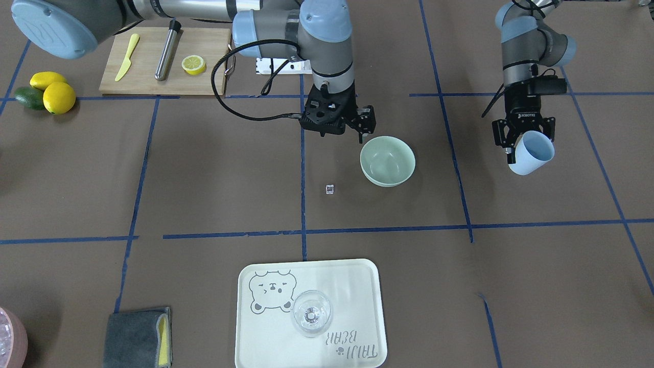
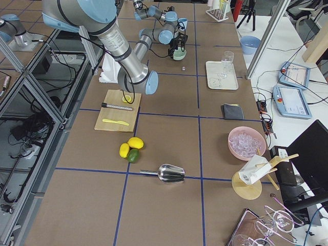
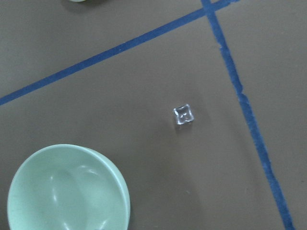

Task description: Pour ice into bowl

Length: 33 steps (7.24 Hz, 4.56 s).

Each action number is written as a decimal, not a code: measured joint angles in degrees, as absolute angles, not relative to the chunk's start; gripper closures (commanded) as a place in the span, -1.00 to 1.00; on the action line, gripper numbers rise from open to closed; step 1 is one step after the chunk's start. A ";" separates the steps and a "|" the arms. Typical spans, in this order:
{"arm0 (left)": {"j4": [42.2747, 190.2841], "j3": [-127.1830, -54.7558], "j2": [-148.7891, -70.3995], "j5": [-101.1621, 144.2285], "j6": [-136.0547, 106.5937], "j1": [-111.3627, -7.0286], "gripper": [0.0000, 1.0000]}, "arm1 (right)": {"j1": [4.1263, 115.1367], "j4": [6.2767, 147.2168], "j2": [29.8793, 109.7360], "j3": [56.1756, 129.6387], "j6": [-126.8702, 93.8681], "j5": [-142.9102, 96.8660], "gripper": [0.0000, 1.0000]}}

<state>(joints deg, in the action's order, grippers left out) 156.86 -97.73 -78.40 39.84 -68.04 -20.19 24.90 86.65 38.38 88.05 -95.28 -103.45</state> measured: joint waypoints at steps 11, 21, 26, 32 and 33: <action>137.83 -107.96 -87.13 39.29 -26.45 -20.16 1.00 | 31.19 87.19 61.61 108.23 -79.34 -106.57 -1.00; 81.82 -108.69 -108.43 32.67 -26.20 -13.53 1.00 | 31.37 87.10 61.53 108.05 -78.57 -106.18 -1.00; 59.90 -108.70 -112.38 32.61 -26.19 -11.94 1.00 | 31.05 87.10 61.22 107.92 -79.07 -106.17 -1.00; 40.68 -108.50 -115.53 32.61 -26.19 -9.89 1.00 | 31.02 87.10 61.09 107.84 -79.35 -106.17 -1.00; 39.63 -108.31 -115.73 32.61 -26.19 -9.81 1.00 | 31.03 87.10 61.09 107.84 -79.36 -106.17 -1.00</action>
